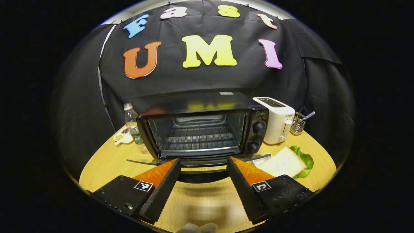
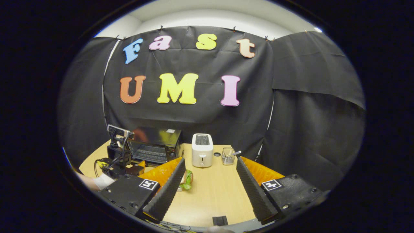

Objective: Open the electric oven with the left hand, put the food in, and close the electric oven.

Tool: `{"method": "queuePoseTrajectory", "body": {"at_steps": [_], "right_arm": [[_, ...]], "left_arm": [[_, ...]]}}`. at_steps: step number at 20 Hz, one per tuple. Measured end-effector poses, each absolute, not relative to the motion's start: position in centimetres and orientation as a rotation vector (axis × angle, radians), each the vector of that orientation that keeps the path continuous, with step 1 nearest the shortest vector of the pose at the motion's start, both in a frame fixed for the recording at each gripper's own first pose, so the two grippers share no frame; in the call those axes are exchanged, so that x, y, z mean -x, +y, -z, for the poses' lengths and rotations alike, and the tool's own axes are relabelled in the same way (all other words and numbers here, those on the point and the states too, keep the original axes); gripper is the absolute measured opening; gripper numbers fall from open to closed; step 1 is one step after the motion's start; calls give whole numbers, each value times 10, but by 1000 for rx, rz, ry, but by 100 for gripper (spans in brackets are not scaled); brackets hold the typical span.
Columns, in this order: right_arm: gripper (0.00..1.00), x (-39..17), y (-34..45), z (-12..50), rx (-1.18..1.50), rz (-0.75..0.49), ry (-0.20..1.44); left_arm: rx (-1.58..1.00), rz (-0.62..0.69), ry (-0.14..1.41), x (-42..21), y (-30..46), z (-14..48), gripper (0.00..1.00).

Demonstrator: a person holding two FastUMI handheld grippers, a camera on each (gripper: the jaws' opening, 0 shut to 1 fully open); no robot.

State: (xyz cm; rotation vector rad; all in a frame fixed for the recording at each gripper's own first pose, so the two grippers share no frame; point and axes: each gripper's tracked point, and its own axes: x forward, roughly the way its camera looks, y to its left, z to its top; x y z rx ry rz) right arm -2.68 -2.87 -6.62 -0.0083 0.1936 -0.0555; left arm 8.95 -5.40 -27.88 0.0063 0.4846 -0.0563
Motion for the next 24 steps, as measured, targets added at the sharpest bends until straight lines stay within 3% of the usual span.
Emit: {"method": "queuePoseTrajectory", "body": {"at_steps": [1,2,3,4,5,8,9,11,12,15,18,19,20,21,24], "right_arm": [[96,29,-29,68,6,58,198],[100,33,-28,71,7,60,203],[96,36,-29,72,13,60,204],[100,39,-32,75,19,68,208],[96,43,-37,76,25,82,212],[100,52,-47,81,25,116,227],[95,55,-49,83,25,126,235],[100,61,-52,87,33,143,244],[100,63,-53,89,35,148,247],[96,65,-53,99,23,151,265],[100,55,-47,119,1,126,287],[100,50,-46,131,-2,116,306],[96,46,-44,145,-14,100,328],[100,40,-40,161,-36,81,349],[96,13,-24,209,-110,-2,409]], "left_arm": [[-9,60,517,-80,-54,290,96],[-5,61,548,-72,-54,301,96],[2,63,580,-66,-55,311,95],[1,64,609,-60,-55,322,95],[-8,68,628,-57,-56,331,95],[-30,77,681,-51,-55,354,94],[-32,80,702,-49,-56,363,94],[-21,77,750,-46,-56,376,100],[-21,77,747,-46,-57,375,96],[-32,91,719,-45,-57,371,96],[64,145,729,-25,-64,364,100],[100,150,718,-18,-62,357,95],[131,151,707,-9,-59,349,96],[153,151,686,1,-54,337,96],[194,114,599,21,-27,292,94]]}}
